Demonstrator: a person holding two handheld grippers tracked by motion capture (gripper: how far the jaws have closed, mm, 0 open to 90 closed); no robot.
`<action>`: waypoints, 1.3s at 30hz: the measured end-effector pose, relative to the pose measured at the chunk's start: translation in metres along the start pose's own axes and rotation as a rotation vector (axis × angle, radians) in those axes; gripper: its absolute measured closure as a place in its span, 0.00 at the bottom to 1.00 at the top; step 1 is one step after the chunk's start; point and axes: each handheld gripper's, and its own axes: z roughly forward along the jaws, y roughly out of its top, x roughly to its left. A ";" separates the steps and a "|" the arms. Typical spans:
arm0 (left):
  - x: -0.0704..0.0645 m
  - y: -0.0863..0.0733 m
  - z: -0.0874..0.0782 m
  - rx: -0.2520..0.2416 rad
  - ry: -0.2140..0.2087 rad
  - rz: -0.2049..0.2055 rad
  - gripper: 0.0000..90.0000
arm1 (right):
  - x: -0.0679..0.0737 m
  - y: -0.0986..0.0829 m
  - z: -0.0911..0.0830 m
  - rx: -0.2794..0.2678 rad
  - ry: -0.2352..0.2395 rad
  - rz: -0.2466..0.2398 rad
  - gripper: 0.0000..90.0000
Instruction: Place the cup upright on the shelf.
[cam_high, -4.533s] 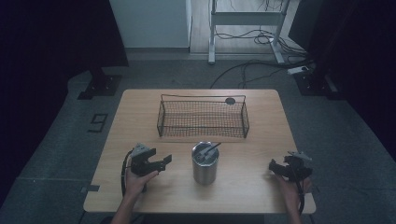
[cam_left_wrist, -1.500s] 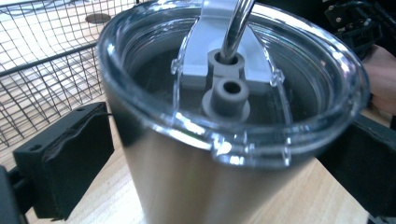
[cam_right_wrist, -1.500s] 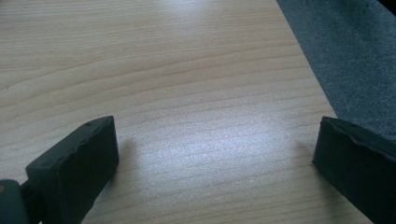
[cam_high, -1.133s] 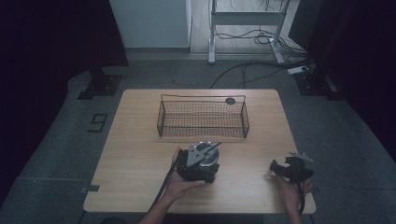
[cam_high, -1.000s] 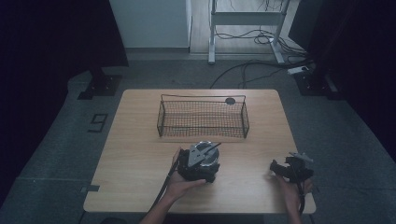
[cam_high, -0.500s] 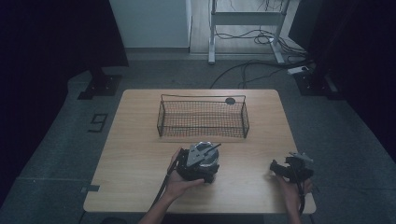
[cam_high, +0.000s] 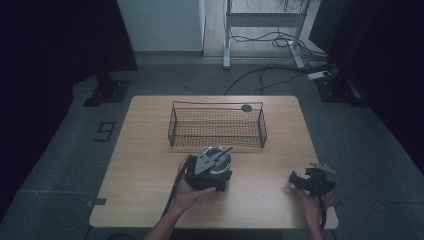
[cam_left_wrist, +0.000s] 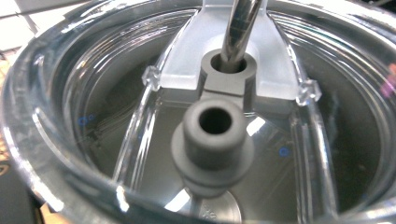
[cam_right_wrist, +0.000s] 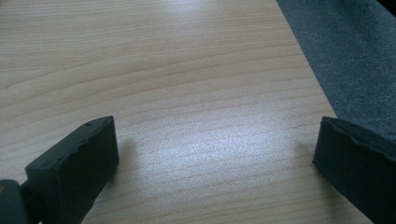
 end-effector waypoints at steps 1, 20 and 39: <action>0.001 0.001 -0.001 0.001 0.002 -0.002 0.05 | 0.000 0.000 0.000 0.000 0.000 0.000 0.00; 0.018 0.024 -0.011 -0.018 0.027 -0.035 0.05 | 0.000 0.000 0.000 0.000 0.000 0.000 0.00; 0.035 0.044 -0.015 -0.023 0.030 -0.073 0.05 | 0.000 0.000 0.000 -0.001 -0.001 0.002 0.00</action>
